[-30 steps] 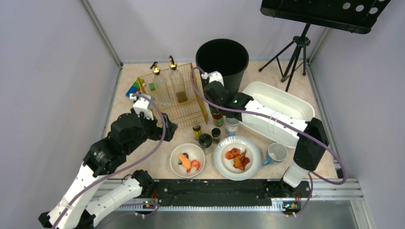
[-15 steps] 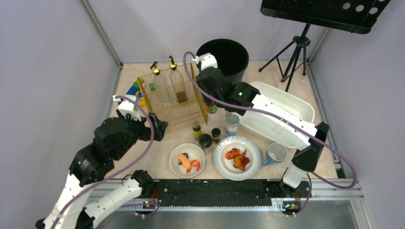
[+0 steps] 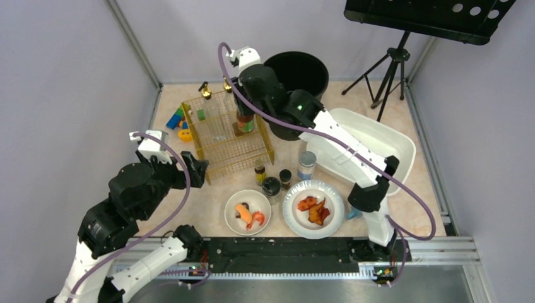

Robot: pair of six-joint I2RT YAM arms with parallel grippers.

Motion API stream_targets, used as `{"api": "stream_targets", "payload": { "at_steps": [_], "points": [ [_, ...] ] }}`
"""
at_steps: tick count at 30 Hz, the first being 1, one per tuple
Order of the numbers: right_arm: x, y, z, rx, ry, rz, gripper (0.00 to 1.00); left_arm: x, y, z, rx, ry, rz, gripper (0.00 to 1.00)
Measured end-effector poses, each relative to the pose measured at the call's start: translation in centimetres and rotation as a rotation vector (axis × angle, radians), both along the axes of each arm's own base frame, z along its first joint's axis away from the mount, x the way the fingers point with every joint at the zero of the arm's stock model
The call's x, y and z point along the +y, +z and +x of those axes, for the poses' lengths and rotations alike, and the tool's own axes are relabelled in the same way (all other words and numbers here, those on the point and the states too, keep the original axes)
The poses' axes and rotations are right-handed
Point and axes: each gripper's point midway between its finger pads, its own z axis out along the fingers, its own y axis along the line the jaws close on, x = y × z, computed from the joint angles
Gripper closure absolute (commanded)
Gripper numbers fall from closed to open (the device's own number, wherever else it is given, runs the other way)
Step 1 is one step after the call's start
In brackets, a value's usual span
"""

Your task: Clear the kitchen counter

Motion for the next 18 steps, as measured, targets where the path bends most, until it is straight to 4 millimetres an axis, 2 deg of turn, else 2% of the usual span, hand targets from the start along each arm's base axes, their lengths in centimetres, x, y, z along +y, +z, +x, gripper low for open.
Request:
{"api": "stream_targets", "payload": {
  "at_steps": [4, 7, 18],
  "points": [
    [1.8, -1.5, 0.0, 0.021, 0.058, -0.012, 1.00, 0.3, -0.1, -0.3, 0.000, 0.004, 0.001, 0.01],
    [3.1, -1.9, 0.0, 0.022, 0.102, 0.005, 1.00, 0.4, 0.0, -0.4, -0.006, 0.005, -0.004, 0.01],
    [7.5, -0.2, -0.2, -0.056, 0.234, 0.131, 1.00, 0.8, -0.3, -0.9, -0.003, 0.005, -0.002, 0.01]
  ]
}}
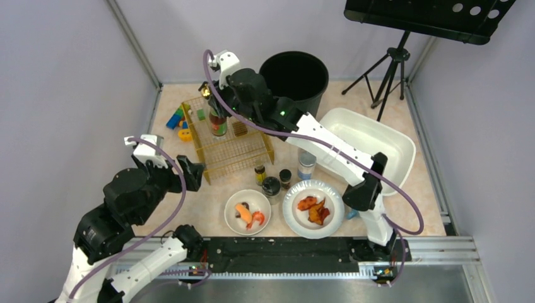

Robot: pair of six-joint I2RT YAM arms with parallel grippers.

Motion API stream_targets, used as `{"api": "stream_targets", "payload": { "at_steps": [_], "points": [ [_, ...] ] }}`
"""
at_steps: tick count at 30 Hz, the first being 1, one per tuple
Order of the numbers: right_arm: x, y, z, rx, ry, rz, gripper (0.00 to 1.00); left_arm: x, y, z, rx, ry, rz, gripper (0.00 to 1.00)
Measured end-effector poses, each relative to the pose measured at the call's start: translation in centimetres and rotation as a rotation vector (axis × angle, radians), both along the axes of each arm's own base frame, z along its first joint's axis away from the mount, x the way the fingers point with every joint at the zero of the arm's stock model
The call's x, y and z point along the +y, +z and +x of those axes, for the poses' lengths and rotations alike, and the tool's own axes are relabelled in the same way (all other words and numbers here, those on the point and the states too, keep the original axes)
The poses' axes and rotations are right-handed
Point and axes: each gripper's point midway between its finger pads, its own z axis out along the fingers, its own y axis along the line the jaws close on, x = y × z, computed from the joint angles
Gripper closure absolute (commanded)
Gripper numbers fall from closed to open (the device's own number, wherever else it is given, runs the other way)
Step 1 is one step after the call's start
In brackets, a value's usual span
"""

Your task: Clear the kitchen counter

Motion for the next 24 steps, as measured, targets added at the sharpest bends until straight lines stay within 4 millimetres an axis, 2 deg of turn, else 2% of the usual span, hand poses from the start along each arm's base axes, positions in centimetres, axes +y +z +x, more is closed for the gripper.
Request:
{"api": "stream_targets", "payload": {
  "at_steps": [3, 12, 21, 24],
  "points": [
    [1.2, -0.1, -0.1, -0.023, 0.026, 0.025, 1.00, 0.1, 0.1, -0.1, -0.004, 0.000, -0.004, 0.01],
    [4.7, -2.6, 0.6, -0.046, 0.089, 0.062, 1.00, 0.1, 0.1, -0.1, -0.004, 0.001, -0.007, 0.01],
    [7.4, -7.9, 1.4, -0.020, 0.127, 0.023, 1.00, 0.1, 0.1, -0.1, -0.003, 0.001, -0.006, 0.01],
    [7.7, -8.8, 1.4, -0.011, 0.137, 0.012, 1.00, 0.1, 0.0, -0.1, -0.003, 0.001, -0.006, 0.01]
  ]
}}
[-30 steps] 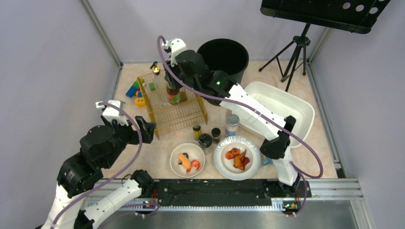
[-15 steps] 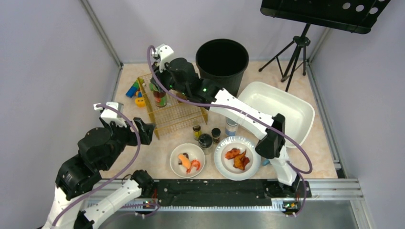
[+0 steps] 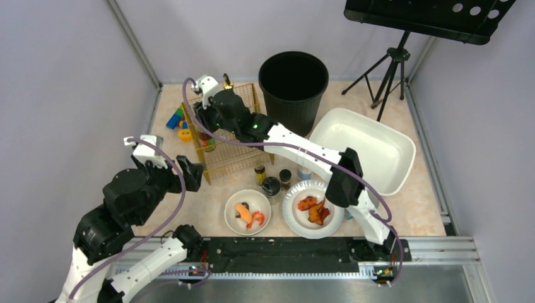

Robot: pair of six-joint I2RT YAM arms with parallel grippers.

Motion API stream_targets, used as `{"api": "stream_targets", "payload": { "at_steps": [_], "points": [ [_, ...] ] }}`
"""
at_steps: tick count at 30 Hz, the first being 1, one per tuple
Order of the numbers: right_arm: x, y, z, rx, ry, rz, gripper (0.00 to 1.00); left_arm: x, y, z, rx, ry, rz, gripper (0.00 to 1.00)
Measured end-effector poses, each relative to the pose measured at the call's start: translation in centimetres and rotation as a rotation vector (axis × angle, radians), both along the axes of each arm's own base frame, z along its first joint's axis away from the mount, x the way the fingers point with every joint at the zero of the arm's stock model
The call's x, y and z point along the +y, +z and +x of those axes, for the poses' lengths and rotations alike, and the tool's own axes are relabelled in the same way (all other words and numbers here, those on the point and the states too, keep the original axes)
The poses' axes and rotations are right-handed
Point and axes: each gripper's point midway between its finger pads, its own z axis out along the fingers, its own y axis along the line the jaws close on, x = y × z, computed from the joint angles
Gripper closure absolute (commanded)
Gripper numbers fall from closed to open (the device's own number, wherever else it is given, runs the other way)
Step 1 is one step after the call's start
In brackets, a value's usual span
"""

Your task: Clear the kitchen counter

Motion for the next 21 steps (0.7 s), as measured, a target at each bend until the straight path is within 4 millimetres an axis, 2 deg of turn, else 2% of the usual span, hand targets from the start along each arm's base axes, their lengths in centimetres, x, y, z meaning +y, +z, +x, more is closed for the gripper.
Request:
{"api": "stream_targets", "payload": {
  "at_steps": [10, 13, 19, 21],
  "points": [
    [0.5, -0.9, 0.1, 0.002, 0.012, 0.002, 1.00, 0.0, 0.0, 0.0, 0.000, 0.000, 0.001, 0.01],
    [0.7, -2.2, 0.2, 0.011, 0.011, -0.014, 1.00, 0.0, 0.0, 0.0, 0.000, 0.000, 0.001, 0.01],
    [0.7, -5.9, 0.2, 0.045, 0.010, -0.077, 1.00, 0.0, 0.0, 0.0, 0.000, -0.001, 0.000, 0.01],
    [0.8, -6.0, 0.4, 0.040, 0.005, -0.070, 1.00, 0.0, 0.0, 0.0, 0.001, 0.000, 0.001, 0.01]
  ]
}}
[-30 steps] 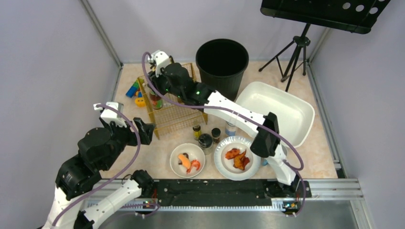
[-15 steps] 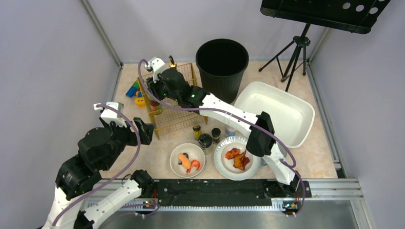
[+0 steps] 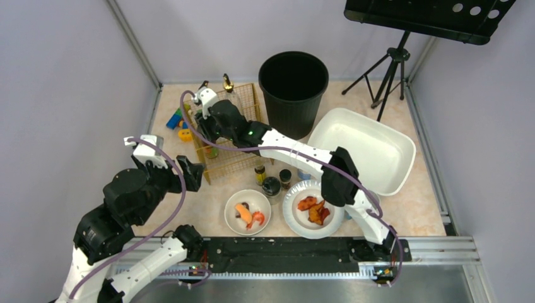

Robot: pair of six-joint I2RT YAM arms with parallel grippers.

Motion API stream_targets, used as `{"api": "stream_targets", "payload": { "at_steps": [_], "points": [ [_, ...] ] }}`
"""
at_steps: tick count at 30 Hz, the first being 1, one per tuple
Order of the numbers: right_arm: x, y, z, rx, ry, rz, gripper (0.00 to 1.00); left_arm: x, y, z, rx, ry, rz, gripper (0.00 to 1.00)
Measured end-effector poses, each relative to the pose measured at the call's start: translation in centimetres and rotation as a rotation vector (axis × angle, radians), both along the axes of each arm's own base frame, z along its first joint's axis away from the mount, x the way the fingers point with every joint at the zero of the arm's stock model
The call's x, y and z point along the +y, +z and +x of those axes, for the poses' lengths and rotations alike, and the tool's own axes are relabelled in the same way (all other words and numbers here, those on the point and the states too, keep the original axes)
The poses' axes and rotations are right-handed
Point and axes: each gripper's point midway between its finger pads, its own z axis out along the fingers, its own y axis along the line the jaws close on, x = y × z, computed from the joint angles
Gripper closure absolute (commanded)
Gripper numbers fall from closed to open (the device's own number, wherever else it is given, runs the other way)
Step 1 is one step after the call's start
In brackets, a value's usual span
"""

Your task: Clear the kitchen counter

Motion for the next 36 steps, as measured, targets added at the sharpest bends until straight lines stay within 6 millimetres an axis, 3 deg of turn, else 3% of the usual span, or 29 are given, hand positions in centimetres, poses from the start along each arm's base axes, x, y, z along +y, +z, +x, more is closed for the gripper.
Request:
{"api": "stream_targets", "payload": {
  "at_steps": [3, 5, 8, 13, 18, 25, 29, 31, 36],
  "points": [
    [0.0, 0.0, 0.0, -0.004, 0.000, -0.003, 1.00, 0.0, 0.0, 0.0, 0.000, 0.000, 0.000, 0.01],
    [0.0, 0.0, 0.0, -0.005, 0.000, -0.004, 0.88, 0.0, 0.0, 0.0, 0.000, 0.000, 0.000, 0.01],
    [0.0, 0.0, 0.0, -0.005, 0.004, -0.004, 0.62, 0.0, 0.0, 0.0, 0.001, 0.000, 0.001, 0.01],
    [0.2, 0.3, 0.0, -0.012, 0.007, 0.012, 0.43, 0.0, -0.1, 0.0, 0.001, 0.000, 0.001, 0.01],
    [0.7, 1.4, 0.0, -0.034, 0.013, 0.049, 0.36, 0.0, -0.1, 0.0, 0.001, 0.000, 0.001, 0.01],
    [0.7, 2.8, -1.3, -0.044, 0.027, 0.067, 0.34, 0.0, -0.2, -0.1, 0.006, 0.000, 0.003, 0.01],
    [-1.7, 3.9, -2.8, -0.039, 0.019, 0.059, 0.32, 0.1, -0.4, -0.2, 0.015, 0.000, 0.010, 0.01],
    [-3.6, 4.8, -3.6, -0.041, 0.003, 0.055, 0.21, 0.1, -0.5, -0.2, 0.019, 0.000, 0.014, 0.01],
    [-8.8, 8.1, -4.6, -0.074, -0.089, 0.071, 0.18, 0.1, -0.6, -0.2, 0.021, 0.000, 0.016, 0.01]
  ]
}}
